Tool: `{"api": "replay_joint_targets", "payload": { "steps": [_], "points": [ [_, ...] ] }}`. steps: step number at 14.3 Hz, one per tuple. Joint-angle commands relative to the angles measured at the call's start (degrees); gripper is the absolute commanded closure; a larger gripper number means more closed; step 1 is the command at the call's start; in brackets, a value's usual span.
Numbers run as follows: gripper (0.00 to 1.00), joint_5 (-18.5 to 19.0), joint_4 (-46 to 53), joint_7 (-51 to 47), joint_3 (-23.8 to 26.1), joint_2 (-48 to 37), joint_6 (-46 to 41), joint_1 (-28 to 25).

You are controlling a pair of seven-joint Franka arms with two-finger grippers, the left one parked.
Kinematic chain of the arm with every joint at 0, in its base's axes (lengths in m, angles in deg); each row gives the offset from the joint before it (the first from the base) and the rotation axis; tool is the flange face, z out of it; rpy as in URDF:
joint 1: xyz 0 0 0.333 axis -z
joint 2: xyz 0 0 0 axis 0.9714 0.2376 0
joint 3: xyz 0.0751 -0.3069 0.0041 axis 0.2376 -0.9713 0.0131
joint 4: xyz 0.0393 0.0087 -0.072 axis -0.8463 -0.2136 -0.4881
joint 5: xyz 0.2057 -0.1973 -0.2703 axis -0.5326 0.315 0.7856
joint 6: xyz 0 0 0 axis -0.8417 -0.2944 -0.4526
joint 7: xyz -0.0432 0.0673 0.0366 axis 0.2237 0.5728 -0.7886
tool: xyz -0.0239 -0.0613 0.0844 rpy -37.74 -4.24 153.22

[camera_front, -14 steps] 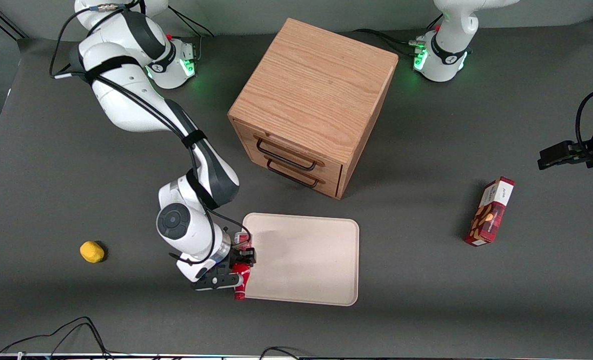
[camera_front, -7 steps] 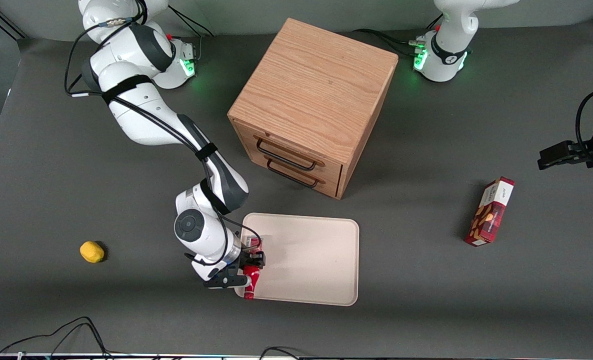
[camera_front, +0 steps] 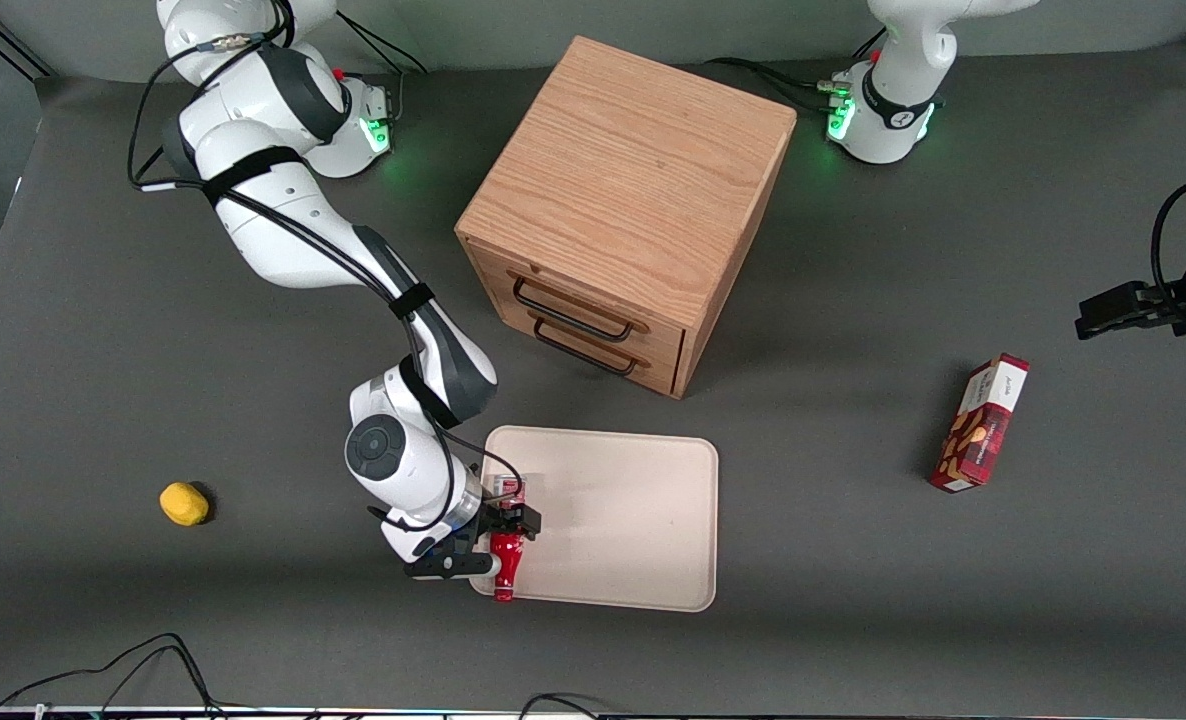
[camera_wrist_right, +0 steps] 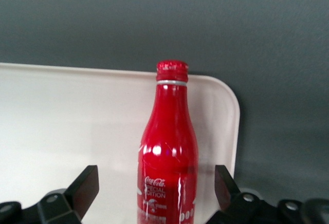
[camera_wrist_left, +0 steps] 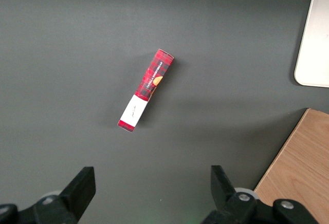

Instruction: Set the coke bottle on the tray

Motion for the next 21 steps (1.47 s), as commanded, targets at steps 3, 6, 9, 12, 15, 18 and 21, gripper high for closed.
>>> {"api": "replay_joint_targets", "payload": {
  "steps": [3, 6, 9, 12, 15, 18, 21],
  "points": [
    [0.00, 1.3, -17.0, -0.5, -0.8, -20.8, -6.7, 6.0],
    [0.00, 1.1, -25.9, 5.2, -1.5, -31.6, -13.6, 8.9],
    [0.00, 0.5, -39.6, 5.6, -4.5, -44.4, -13.8, 9.5],
    [0.00, 0.5, -51.6, 6.0, -5.4, -56.1, -12.8, 10.5],
    [0.00, -2.5, -60.3, 7.5, -8.2, -67.2, -13.2, 10.6],
    [0.00, -5.9, -64.7, 13.3, -12.4, -76.4, -17.5, 10.5],
    [0.00, -6.0, -62.1, 13.9, -14.4, -79.1, -25.1, 10.3]
  ]
}}
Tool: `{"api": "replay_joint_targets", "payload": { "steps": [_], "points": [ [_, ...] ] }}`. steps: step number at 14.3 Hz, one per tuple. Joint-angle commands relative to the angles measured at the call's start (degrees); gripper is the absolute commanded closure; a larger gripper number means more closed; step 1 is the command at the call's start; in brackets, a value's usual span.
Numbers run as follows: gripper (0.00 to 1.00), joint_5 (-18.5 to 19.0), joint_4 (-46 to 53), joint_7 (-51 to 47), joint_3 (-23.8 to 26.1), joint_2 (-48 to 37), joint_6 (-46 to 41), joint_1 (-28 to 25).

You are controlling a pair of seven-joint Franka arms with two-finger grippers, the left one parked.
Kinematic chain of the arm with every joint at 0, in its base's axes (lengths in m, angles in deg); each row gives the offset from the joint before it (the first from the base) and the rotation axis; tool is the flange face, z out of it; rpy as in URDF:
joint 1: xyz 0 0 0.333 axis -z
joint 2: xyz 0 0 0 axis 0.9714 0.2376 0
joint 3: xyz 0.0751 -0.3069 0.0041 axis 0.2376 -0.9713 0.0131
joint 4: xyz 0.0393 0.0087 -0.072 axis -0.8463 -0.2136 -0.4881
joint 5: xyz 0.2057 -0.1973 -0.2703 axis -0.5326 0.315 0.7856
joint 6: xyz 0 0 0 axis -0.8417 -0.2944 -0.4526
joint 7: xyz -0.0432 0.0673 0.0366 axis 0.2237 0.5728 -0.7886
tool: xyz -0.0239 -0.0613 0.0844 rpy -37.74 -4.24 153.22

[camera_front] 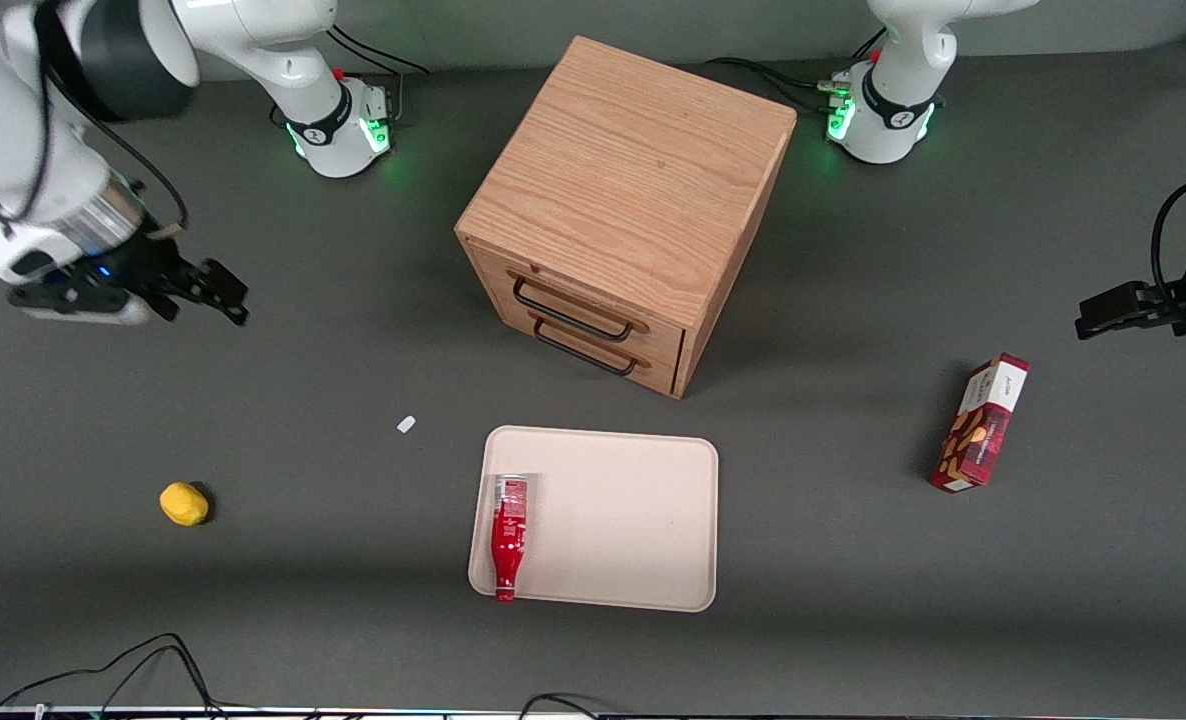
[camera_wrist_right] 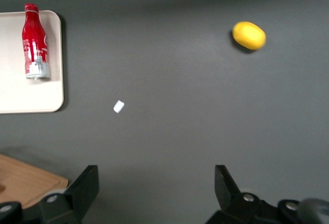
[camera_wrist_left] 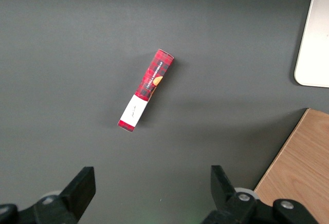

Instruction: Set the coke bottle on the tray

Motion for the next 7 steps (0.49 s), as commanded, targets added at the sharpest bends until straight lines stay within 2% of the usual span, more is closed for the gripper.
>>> {"api": "replay_joint_targets", "payload": {
  "steps": [1, 7],
  "points": [
    [0.00, -1.5, 1.1, 1.8, -1.2, -2.5, -4.4, -0.1],
    [0.00, -1.5, 6.7, 1.8, -1.4, 0.1, -9.8, -0.5]
  ]
}}
